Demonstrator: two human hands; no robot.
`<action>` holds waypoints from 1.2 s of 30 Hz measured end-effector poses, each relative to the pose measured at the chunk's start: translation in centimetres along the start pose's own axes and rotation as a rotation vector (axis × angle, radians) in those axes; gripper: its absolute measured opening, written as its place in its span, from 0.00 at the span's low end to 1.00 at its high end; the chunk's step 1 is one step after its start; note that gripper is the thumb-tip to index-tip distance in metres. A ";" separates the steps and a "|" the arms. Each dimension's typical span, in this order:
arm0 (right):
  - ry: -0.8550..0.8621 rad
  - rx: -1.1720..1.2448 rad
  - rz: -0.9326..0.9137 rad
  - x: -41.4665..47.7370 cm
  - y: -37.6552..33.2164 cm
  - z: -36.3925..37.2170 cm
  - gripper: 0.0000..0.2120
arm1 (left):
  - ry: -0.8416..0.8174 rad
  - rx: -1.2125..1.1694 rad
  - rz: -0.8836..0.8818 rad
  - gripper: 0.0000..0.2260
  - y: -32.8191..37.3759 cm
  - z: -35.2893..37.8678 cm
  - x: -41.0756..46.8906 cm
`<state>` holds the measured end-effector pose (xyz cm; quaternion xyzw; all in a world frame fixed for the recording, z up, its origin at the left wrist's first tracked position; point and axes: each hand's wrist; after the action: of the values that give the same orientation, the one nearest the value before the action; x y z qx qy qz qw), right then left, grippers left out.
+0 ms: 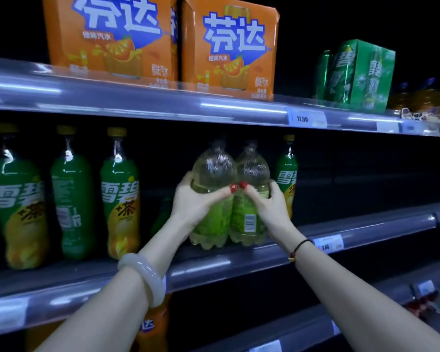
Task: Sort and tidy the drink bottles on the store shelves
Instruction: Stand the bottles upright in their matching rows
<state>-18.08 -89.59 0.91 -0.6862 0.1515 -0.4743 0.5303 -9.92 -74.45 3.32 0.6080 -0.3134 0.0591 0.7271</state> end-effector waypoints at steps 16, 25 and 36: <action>-0.238 0.247 0.173 -21.0 -6.7 10.3 0.27 | -0.012 -0.184 -0.227 0.22 3.0 -21.8 -13.3; -0.265 0.331 0.333 -38.2 -7.9 26.7 0.30 | -0.037 -0.009 -0.300 0.31 2.2 -44.6 -20.0; -0.479 0.280 0.436 -49.5 -8.1 40.5 0.23 | 0.182 0.037 -0.405 0.22 1.2 -62.3 -26.3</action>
<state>-12.59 -27.52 -15.80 -0.6503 0.0991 -0.1915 0.7284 -7.51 -8.99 -13.57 0.6638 -0.1168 -0.0279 0.7382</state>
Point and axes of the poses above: each hand's wrist, its own x-axis towards the middle knuckle, its own z-axis out of the palm, y = z × x, and after that the axes turned 6 degrees about y, right-handed
